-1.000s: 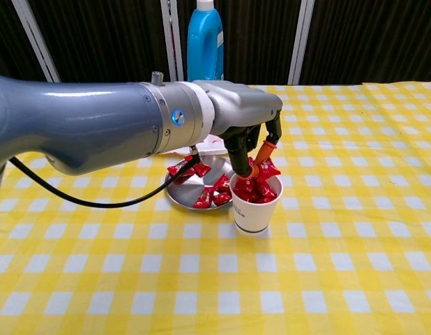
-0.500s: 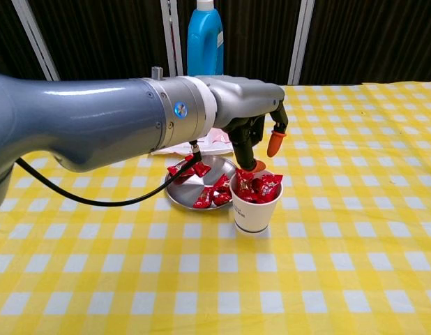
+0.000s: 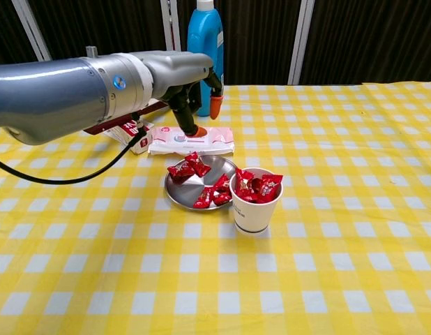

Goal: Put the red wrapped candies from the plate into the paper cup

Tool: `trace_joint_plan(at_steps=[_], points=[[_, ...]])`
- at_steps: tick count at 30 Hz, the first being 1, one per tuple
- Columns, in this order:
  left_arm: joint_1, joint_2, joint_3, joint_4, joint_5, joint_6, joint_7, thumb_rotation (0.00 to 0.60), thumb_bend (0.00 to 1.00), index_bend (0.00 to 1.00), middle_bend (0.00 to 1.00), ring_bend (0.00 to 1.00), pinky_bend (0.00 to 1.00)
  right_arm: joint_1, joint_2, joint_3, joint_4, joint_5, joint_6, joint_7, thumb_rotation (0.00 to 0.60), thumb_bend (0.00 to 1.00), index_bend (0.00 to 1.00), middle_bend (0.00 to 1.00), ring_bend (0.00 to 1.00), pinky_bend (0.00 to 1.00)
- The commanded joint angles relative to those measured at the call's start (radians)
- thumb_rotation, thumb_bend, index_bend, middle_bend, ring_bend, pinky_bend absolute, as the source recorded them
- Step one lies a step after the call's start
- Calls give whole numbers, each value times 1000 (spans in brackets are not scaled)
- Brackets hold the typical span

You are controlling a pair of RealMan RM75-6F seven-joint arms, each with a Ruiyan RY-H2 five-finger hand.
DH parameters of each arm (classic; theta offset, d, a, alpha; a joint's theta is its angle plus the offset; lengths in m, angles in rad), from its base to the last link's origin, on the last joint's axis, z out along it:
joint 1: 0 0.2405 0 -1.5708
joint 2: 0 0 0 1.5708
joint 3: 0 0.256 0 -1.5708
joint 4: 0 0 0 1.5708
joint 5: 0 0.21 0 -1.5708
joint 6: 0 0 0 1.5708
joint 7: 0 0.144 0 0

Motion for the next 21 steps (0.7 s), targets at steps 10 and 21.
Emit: trace_joint_plan(at_steps=[10, 21], points=[[-30, -20, 66, 113, -120, -168, 85, 600, 216, 404, 814, 903, 952, 0, 1, 2, -1, 5, -2, 3, 600, 356, 0, 0, 0, 0], [-55, -66, 127, 181, -59, -260, 86, 600, 216, 394, 822, 903, 951, 1, 3, 3, -2, 5, -3, 9, 600, 356, 0, 0, 0, 0]])
